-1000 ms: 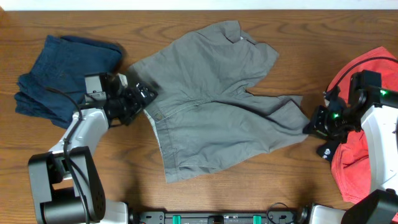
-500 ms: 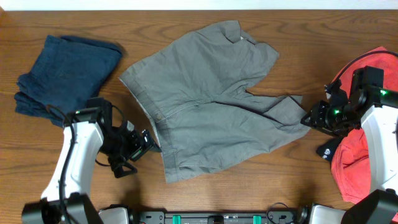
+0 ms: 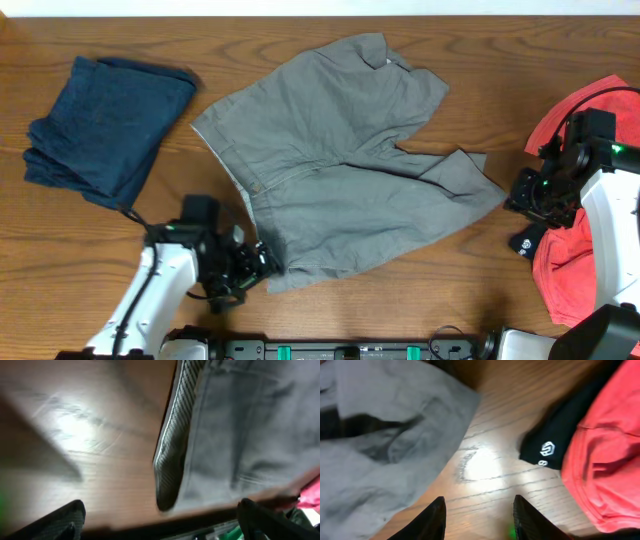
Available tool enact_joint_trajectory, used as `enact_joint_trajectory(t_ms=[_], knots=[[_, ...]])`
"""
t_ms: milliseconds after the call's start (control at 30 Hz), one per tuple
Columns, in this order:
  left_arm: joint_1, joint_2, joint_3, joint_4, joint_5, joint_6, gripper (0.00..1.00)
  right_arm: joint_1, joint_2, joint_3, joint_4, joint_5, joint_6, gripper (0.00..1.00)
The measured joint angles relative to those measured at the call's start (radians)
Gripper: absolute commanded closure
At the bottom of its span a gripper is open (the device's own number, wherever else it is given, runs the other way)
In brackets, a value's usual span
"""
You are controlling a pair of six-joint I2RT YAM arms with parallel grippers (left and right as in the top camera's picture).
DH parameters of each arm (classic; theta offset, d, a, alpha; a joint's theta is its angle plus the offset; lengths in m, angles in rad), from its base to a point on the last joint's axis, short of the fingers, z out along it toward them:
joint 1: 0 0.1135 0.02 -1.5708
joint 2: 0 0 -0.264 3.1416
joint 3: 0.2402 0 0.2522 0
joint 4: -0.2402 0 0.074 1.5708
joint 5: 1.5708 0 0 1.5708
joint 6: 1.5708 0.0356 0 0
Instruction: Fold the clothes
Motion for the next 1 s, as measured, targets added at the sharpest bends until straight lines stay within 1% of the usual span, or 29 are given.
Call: enact_joint_trajectory(t_ms=[167, 267, 300, 333, 400, 500, 567, 767, 800, 833, 867, 900, 933, 1000], knots=[[-0.086, -0.016, -0.044, 0.168, 0.045, -0.133, 0.02, 0.000, 0.000, 0.000, -0.001, 0.021, 0.012, 0.57], [-0.131, -0.017, -0.045, 0.224, 0.045, -0.208, 0.02, 0.000, 0.000, 0.000, -0.002, 0.025, 0.015, 0.57], [-0.144, -0.017, -0.045, 0.230, 0.034, -0.241, 0.03, 0.000, 0.000, 0.000, -0.002, 0.026, 0.015, 0.57], [-0.153, -0.018, -0.045, 0.233, 0.027, -0.267, 0.08, 0.000, 0.000, 0.000, -0.002, 0.026, 0.015, 0.57], [-0.174, -0.019, -0.045, 0.235, 0.001, -0.337, 0.22, 0.000, 0.000, 0.000, -0.002, 0.028, 0.015, 0.57], [-0.192, -0.018, -0.055, 0.235, -0.037, -0.404, 0.47, 0.000, 0.000, 0.000, -0.006, 0.029, 0.015, 0.57], [-0.193, -0.017, -0.061, 0.230, -0.054, -0.428, 0.50, 0.000, 0.000, 0.000, -0.009, 0.029, 0.015, 0.57], [-0.193, -0.016, -0.061, 0.156, -0.073, -0.472, 0.50, 0.000, 0.000, 0.000, -0.022, 0.031, 0.015, 0.59], [-0.193, -0.016, -0.061, 0.138, -0.074, -0.476, 0.55, 0.000, 0.000, 0.000, -0.026, 0.032, 0.015, 0.59], [-0.193, -0.016, -0.061, 0.128, -0.076, -0.480, 0.65, 0.000, 0.000, 0.000, -0.031, 0.032, 0.016, 0.60], [-0.193, -0.019, -0.061, 0.123, -0.078, -0.482, 0.79, 0.000, 0.000, 0.000, -0.039, 0.032, 0.015, 0.60], [-0.193, -0.025, -0.061, 0.121, -0.082, -0.491, 0.90, 0.000, 0.000, 0.000, -0.048, 0.032, 0.015, 0.60], [-0.193, -0.034, -0.061, 0.120, -0.090, -0.495, 0.94, 0.000, 0.000, 0.000, -0.060, 0.032, 0.015, 0.60], [-0.193, -0.058, -0.061, 0.119, -0.103, -0.494, 0.94, 0.000, 0.000, 0.000, -0.079, 0.032, 0.015, 0.59]])
